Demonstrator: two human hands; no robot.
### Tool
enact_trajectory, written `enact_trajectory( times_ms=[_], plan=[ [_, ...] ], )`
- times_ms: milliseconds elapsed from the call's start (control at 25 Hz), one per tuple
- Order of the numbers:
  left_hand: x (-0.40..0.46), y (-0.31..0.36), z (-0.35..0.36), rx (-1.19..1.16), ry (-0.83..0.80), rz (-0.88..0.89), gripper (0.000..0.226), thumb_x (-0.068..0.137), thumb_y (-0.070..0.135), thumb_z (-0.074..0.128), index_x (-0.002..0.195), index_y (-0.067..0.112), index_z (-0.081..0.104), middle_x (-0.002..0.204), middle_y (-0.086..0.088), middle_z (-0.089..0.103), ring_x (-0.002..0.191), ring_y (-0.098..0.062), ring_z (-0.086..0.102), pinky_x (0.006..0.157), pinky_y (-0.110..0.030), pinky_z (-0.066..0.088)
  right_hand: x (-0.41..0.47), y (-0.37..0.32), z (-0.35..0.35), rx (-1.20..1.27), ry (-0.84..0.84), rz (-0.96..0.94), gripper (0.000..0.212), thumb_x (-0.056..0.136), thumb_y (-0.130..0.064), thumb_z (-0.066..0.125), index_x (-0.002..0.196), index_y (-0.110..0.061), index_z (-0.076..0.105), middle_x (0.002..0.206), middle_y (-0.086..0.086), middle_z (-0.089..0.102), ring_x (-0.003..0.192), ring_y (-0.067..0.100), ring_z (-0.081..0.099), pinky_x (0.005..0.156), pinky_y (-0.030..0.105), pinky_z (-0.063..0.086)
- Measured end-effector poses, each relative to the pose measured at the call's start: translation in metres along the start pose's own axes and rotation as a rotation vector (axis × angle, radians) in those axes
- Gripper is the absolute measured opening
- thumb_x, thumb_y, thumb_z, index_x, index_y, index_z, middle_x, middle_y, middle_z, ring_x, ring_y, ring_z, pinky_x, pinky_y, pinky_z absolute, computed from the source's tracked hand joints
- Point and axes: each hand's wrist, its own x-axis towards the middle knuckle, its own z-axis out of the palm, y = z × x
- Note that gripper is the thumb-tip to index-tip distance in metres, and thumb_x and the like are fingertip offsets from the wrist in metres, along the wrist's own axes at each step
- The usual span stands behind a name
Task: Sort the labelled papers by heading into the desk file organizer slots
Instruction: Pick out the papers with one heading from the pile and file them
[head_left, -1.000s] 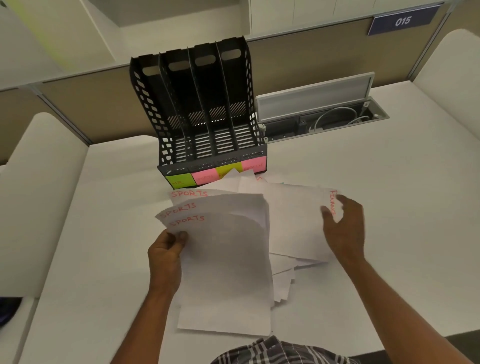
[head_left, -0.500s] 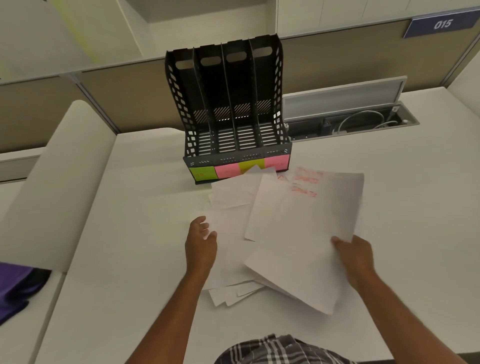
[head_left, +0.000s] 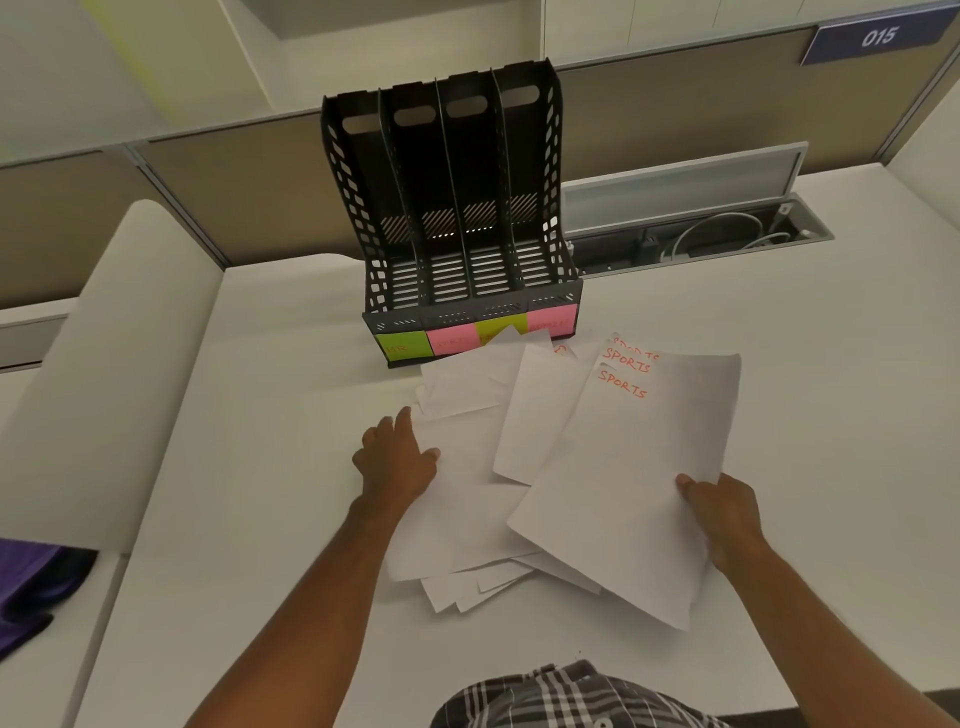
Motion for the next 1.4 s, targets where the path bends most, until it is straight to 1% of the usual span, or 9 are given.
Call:
enact_trajectory(
  times_ms=[160,360,480,640,840,1000,1160,1280,1400],
  plan=[
    [0.012,0.001,-0.002,0.201,0.033,0.128,0.048,0.092,0.049,0.058,0.136,0.032,0.052,0.126,-0.002,0.064,0.123,-0.026,0.051,0.095,-0.040,0.036,-0.002,0.000,0.002,-0.001,-0.001,-0.016,0.040,0.091,-0.014,0.067,0.128,-0.001,0.062,0.120,0.017,0.068,0.105,0.038,0.064,0.094,0.046,0.053],
    [0.008,-0.005,0.004,-0.202,-0.144,0.192,0.026,0.090,0.030,0.068,0.113,0.019,0.071,0.114,-0.004,0.071,0.108,-0.027,0.064,0.093,-0.036,0.050,-0.002,-0.001,0.001,-0.020,-0.001,-0.012,0.042,0.091,-0.017,0.067,0.130,-0.002,0.060,0.122,0.016,0.066,0.108,0.039,0.062,0.097,0.048,0.052],
    [0.007,-0.028,-0.005,-0.393,-0.044,0.077,0.012,0.091,0.022,0.066,0.089,0.012,0.073,0.091,-0.007,0.072,0.091,-0.029,0.067,0.080,-0.036,0.053,-0.003,-0.002,0.001,-0.030,-0.007,-0.012,0.042,0.092,-0.016,0.066,0.130,-0.001,0.060,0.123,0.017,0.066,0.109,0.039,0.062,0.098,0.049,0.051],
    [-0.016,-0.076,-0.011,-0.676,0.125,-0.173,0.019,0.089,0.013,0.062,0.072,0.019,0.065,0.077,0.003,0.066,0.082,-0.030,0.066,0.065,-0.032,0.046,-0.005,-0.002,0.001,-0.073,0.009,-0.026,0.039,0.092,-0.017,0.065,0.128,-0.002,0.062,0.121,0.017,0.067,0.107,0.040,0.063,0.096,0.049,0.053],
    [-0.067,-0.087,0.015,-0.927,-0.067,-0.275,0.017,0.090,0.006,0.065,0.083,0.021,0.069,0.090,0.000,0.073,0.085,-0.023,0.069,0.078,-0.033,0.055,-0.018,-0.004,0.018,-0.217,0.013,-0.155,0.036,0.095,-0.022,0.063,0.126,-0.004,0.064,0.119,0.020,0.069,0.107,0.042,0.064,0.096,0.054,0.053],
    [-0.073,-0.089,0.009,-0.889,-0.189,-0.236,0.005,0.086,0.022,0.074,0.088,0.023,0.069,0.093,0.004,0.075,0.081,-0.016,0.073,0.069,-0.030,0.058,-0.026,-0.009,0.028,-0.254,-0.016,-0.206,0.035,0.096,-0.020,0.062,0.127,-0.005,0.064,0.120,0.019,0.069,0.108,0.041,0.064,0.097,0.054,0.052],
    [-0.050,-0.085,-0.020,-0.803,-0.147,-0.168,0.014,0.083,0.031,0.078,0.088,0.021,0.069,0.089,0.002,0.075,0.079,-0.020,0.074,0.071,-0.037,0.061,-0.029,-0.015,0.028,-0.195,-0.089,-0.203,0.036,0.096,-0.019,0.063,0.129,-0.005,0.063,0.119,0.018,0.069,0.106,0.041,0.065,0.096,0.056,0.053],
    [-0.032,-0.072,-0.033,-0.721,-0.148,-0.099,0.019,0.085,0.032,0.075,0.094,0.018,0.066,0.094,0.002,0.072,0.084,-0.021,0.071,0.071,-0.033,0.057,-0.032,-0.019,0.027,-0.156,-0.142,-0.190,0.037,0.096,-0.018,0.064,0.130,-0.006,0.062,0.119,0.017,0.068,0.107,0.041,0.064,0.096,0.055,0.053],
    [-0.027,-0.063,-0.037,-0.723,-0.109,0.007,0.006,0.092,0.020,0.068,0.097,0.022,0.065,0.101,-0.002,0.071,0.090,-0.025,0.069,0.081,-0.039,0.058,-0.033,-0.024,0.024,-0.119,-0.185,-0.185,0.036,0.095,-0.017,0.064,0.129,-0.005,0.063,0.118,0.016,0.069,0.104,0.038,0.065,0.095,0.053,0.054]
  ],
)
